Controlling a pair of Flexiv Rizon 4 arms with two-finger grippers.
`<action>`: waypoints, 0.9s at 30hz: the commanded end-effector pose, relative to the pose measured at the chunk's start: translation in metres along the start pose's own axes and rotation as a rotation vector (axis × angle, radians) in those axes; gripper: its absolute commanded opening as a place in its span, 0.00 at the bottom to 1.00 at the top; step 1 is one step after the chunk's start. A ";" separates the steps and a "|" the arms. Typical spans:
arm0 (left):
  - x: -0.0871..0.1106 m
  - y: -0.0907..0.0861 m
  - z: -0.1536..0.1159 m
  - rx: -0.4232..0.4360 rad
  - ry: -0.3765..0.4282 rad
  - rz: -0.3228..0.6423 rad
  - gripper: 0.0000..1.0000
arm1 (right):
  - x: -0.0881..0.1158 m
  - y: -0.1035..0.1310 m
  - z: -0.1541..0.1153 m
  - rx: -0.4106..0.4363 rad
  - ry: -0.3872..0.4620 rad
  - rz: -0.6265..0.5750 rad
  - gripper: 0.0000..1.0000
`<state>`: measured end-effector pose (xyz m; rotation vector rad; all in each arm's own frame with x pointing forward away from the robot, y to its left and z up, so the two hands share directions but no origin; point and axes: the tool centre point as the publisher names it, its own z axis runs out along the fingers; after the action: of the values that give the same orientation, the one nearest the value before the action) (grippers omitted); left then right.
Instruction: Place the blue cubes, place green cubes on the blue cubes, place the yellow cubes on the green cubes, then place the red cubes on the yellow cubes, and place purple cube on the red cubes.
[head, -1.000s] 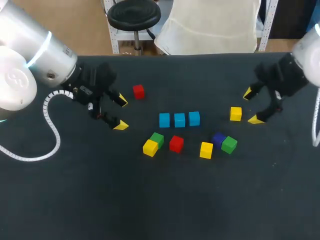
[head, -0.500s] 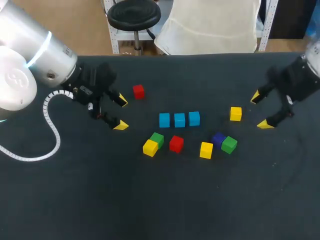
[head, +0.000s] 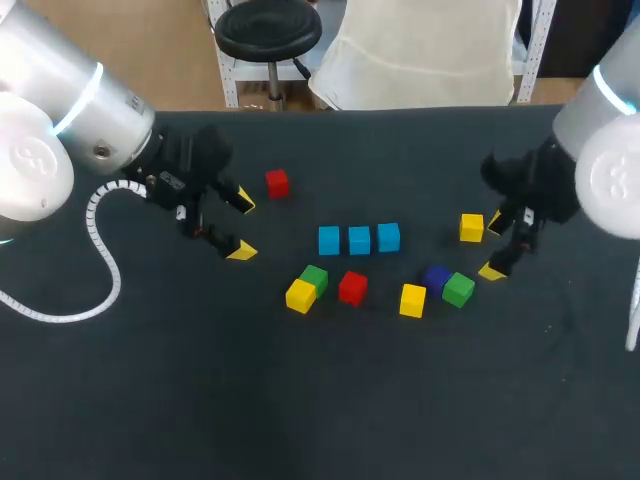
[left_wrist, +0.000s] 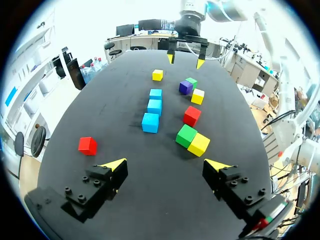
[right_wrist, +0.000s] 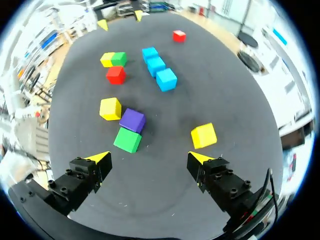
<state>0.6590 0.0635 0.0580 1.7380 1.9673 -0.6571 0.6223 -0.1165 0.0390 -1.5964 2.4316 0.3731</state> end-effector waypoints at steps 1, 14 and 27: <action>0.001 0.000 0.000 0.000 -0.003 0.003 1.00 | 0.004 0.004 -0.007 0.080 0.167 0.170 1.00; 0.001 0.000 0.000 0.000 -0.003 0.003 1.00 | 0.005 0.011 -0.006 0.057 0.254 0.146 1.00; 0.001 0.000 0.000 0.000 -0.003 0.003 1.00 | 0.005 0.011 -0.006 0.057 0.254 0.146 1.00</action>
<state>0.6590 0.0636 0.0580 1.7380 1.9674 -0.6570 0.6098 -0.1195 0.0445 -1.5313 2.7286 0.1306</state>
